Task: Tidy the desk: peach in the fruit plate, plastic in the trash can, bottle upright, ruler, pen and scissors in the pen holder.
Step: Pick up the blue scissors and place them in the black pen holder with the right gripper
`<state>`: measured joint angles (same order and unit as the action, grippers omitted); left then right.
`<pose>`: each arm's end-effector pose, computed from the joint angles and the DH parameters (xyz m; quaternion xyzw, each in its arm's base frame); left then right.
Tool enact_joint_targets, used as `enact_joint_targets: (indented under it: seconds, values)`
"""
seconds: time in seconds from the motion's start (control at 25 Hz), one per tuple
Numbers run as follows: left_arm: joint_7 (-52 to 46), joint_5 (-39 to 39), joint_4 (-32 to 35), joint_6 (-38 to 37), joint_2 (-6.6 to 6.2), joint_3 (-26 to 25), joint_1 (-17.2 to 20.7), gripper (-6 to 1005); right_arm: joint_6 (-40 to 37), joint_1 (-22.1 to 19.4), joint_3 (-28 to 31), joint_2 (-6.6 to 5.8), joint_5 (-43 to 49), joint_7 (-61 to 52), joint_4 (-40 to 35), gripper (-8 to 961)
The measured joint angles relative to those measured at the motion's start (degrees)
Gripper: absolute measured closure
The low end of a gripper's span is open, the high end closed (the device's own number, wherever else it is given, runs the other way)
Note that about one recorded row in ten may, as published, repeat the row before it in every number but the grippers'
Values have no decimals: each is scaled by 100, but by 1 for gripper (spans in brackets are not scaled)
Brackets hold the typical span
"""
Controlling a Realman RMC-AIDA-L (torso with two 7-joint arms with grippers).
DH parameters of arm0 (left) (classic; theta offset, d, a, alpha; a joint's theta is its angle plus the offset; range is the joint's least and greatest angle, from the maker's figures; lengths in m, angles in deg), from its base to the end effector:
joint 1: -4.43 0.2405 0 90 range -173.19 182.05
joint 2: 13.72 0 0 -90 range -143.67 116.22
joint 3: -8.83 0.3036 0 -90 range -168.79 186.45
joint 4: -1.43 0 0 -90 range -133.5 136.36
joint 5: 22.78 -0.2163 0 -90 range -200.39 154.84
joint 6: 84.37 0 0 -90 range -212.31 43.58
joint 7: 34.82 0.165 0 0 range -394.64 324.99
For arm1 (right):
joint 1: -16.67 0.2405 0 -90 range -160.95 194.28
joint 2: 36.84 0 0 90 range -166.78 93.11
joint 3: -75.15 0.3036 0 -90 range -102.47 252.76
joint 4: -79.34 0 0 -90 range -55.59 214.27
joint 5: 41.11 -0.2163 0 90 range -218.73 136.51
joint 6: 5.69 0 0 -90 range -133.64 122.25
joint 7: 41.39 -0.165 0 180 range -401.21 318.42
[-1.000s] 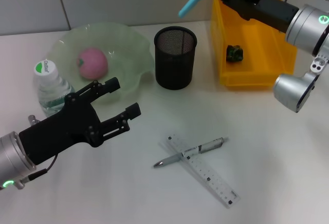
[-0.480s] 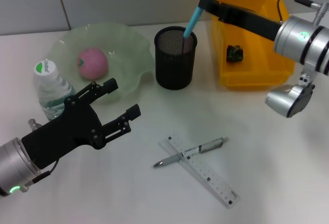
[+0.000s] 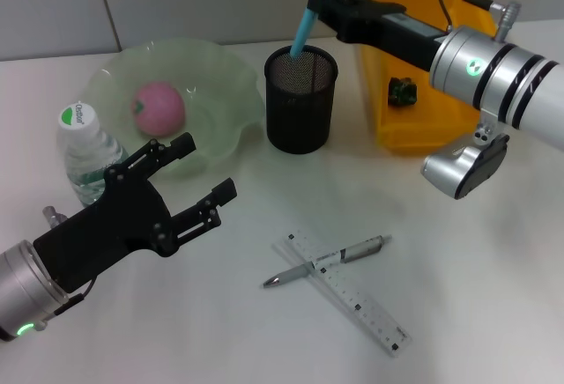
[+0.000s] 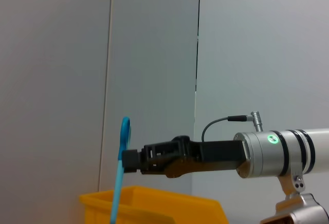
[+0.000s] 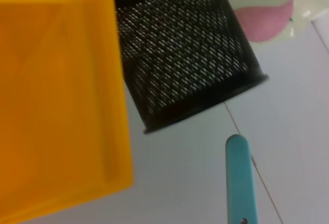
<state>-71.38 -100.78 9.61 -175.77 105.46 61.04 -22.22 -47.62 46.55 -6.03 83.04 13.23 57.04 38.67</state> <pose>-0.2915 0.3137 -0.0846 -0.8708 -0.1089 -0.4125 0.2444 0.2301 0.4554 -0.0589 -0.3436 -0.8000 -0.3227 0.3713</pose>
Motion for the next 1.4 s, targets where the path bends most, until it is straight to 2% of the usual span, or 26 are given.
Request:
enact_joint_targets:
  seconds: [0.4, 0.56, 1.08, 1.4]
  values:
    - [148, 22, -2, -30, 0, 5, 22, 213, 207, -63, -235, 2, -204, 775, 61, 710]
    - [286, 24, -78, -42, -1, 3, 29, 213, 203, -32, -673, 1, -1230, 1443, 339, 710]
    - [350, 40, -114, -103, -1, -1, 48, 214, 289, 40, -829, 0, -1623, 1721, 470, 709]
    - [613, 163, -133, -142, 0, 0, 68, 215, 190, 106, -1293, 0, -2652, 2419, 690, 709]
